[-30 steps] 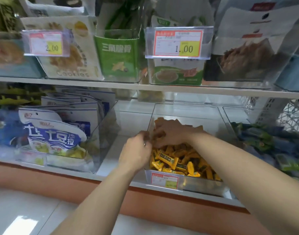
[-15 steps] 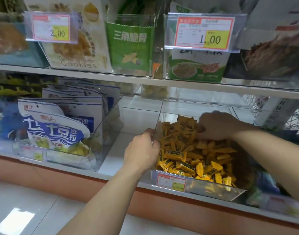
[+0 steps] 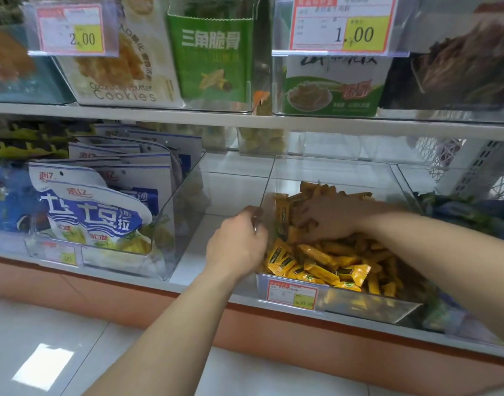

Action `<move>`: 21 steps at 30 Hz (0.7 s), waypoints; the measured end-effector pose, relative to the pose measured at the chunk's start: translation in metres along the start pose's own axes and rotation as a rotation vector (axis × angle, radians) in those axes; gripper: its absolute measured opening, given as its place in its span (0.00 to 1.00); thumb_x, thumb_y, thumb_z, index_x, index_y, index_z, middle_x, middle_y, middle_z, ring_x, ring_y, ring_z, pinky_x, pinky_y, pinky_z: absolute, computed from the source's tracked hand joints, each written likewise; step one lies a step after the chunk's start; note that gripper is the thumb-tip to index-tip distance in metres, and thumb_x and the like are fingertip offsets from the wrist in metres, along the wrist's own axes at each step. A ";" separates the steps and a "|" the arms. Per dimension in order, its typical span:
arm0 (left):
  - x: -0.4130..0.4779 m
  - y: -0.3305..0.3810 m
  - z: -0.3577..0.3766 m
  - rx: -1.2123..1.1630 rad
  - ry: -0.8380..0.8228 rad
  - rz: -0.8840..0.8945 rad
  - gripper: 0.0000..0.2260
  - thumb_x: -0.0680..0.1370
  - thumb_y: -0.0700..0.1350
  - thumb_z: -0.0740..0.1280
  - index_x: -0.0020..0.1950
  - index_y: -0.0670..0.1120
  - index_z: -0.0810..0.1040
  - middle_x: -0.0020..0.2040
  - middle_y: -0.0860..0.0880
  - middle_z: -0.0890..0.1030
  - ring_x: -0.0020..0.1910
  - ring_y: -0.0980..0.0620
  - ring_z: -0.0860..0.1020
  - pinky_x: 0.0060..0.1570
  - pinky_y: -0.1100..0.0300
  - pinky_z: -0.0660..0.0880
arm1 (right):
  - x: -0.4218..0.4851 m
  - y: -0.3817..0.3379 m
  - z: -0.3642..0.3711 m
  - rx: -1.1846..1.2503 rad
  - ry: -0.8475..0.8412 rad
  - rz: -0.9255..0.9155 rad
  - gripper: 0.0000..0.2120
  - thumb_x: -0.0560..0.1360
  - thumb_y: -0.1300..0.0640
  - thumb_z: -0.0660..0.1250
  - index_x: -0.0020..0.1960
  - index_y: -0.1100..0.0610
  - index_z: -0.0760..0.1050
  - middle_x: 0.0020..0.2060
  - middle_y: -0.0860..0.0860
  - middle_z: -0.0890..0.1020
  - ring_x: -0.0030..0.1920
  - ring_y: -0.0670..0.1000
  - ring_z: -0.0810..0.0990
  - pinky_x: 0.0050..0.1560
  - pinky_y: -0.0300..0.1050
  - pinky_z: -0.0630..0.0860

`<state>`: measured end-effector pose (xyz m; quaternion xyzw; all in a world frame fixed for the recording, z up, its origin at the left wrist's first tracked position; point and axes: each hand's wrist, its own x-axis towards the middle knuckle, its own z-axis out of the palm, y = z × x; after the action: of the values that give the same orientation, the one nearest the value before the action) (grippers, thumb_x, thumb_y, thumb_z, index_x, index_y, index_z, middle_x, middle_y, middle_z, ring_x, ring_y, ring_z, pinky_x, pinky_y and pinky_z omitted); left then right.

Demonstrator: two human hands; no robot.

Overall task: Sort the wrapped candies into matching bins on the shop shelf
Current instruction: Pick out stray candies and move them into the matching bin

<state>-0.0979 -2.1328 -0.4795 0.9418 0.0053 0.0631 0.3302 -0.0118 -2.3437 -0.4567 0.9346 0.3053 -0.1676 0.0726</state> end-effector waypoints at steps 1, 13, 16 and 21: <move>0.000 0.000 0.000 -0.003 0.002 0.000 0.15 0.79 0.52 0.59 0.65 0.58 0.74 0.58 0.52 0.82 0.55 0.44 0.81 0.53 0.48 0.79 | -0.007 0.008 -0.002 -0.013 0.020 0.022 0.23 0.73 0.30 0.60 0.59 0.41 0.79 0.60 0.46 0.78 0.61 0.52 0.76 0.60 0.54 0.75; 0.000 0.000 0.002 -0.077 -0.012 0.010 0.14 0.79 0.51 0.60 0.64 0.55 0.75 0.58 0.50 0.82 0.54 0.45 0.80 0.53 0.50 0.78 | 0.009 -0.026 -0.037 -0.061 0.216 0.179 0.12 0.72 0.40 0.68 0.43 0.49 0.79 0.45 0.47 0.77 0.49 0.52 0.75 0.43 0.45 0.69; 0.000 0.000 0.002 -0.082 -0.023 0.009 0.14 0.79 0.51 0.59 0.64 0.55 0.75 0.58 0.50 0.82 0.54 0.45 0.81 0.54 0.49 0.78 | 0.027 -0.044 -0.016 0.274 0.125 0.088 0.15 0.76 0.48 0.69 0.61 0.52 0.81 0.53 0.46 0.81 0.53 0.48 0.78 0.47 0.41 0.74; -0.001 0.001 -0.001 -0.106 -0.035 0.018 0.17 0.77 0.55 0.58 0.64 0.56 0.75 0.58 0.51 0.82 0.54 0.45 0.80 0.54 0.48 0.78 | 0.040 -0.045 0.001 0.366 0.076 0.132 0.20 0.77 0.50 0.69 0.67 0.53 0.76 0.61 0.50 0.79 0.61 0.52 0.77 0.62 0.50 0.76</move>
<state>-0.0994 -2.1328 -0.4781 0.9239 -0.0122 0.0495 0.3793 -0.0088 -2.2863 -0.4736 0.9557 0.2105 -0.1800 -0.0992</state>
